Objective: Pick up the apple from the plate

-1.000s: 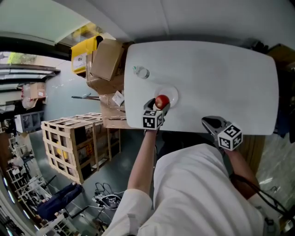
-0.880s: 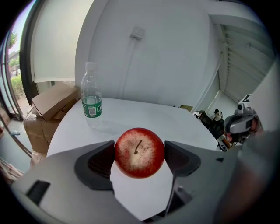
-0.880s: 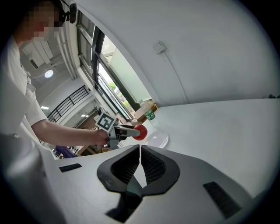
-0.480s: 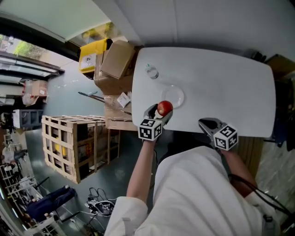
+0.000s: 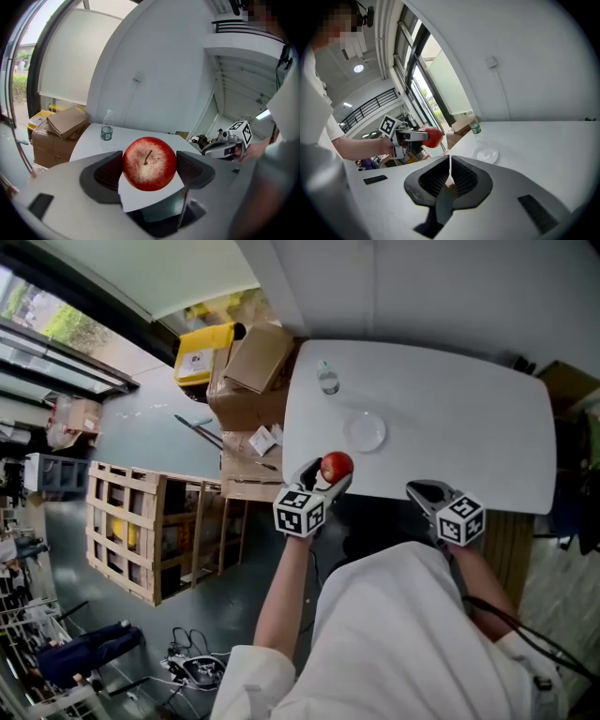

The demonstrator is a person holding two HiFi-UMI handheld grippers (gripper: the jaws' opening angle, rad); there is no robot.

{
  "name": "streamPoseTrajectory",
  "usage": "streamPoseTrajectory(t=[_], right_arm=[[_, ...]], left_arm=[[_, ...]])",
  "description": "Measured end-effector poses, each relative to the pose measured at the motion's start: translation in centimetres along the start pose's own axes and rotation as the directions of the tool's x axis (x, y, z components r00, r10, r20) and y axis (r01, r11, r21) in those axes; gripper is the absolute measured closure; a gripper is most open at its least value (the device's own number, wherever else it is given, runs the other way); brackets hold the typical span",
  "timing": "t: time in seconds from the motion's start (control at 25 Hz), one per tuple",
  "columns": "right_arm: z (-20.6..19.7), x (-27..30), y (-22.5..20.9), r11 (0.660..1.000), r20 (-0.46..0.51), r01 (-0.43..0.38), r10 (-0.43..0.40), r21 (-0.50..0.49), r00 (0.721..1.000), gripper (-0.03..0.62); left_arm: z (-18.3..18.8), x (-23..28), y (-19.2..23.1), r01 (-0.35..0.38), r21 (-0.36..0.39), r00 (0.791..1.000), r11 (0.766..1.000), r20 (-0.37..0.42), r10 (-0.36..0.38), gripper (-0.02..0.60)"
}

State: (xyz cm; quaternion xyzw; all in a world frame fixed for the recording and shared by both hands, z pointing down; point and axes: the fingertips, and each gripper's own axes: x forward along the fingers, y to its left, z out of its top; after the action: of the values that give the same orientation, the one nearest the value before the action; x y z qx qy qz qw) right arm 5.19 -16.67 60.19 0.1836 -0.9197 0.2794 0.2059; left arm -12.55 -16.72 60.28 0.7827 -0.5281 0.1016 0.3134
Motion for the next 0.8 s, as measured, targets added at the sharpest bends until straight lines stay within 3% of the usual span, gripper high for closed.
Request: streamPoseTrajectory(t=[0.4, 0.8], right_arm=[[-2.3, -1.5, 5.1, 0.998, 0.033, 0.048, -0.047, -0.032, 0.998, 0.556], [-5.4, -6.0, 6.8, 0.99, 0.104, 0.136, -0.139, 0.037, 0.985, 0.556]], left_arm=[[-1.8, -8.0, -1.7, 0.027, 0.011, 0.998, 1.0, 0.06, -0.027, 0.222], [-4.3, -11.5, -4.3, 0.08, -0.014, 0.993, 0.997, 0.083, -0.079, 0.224]])
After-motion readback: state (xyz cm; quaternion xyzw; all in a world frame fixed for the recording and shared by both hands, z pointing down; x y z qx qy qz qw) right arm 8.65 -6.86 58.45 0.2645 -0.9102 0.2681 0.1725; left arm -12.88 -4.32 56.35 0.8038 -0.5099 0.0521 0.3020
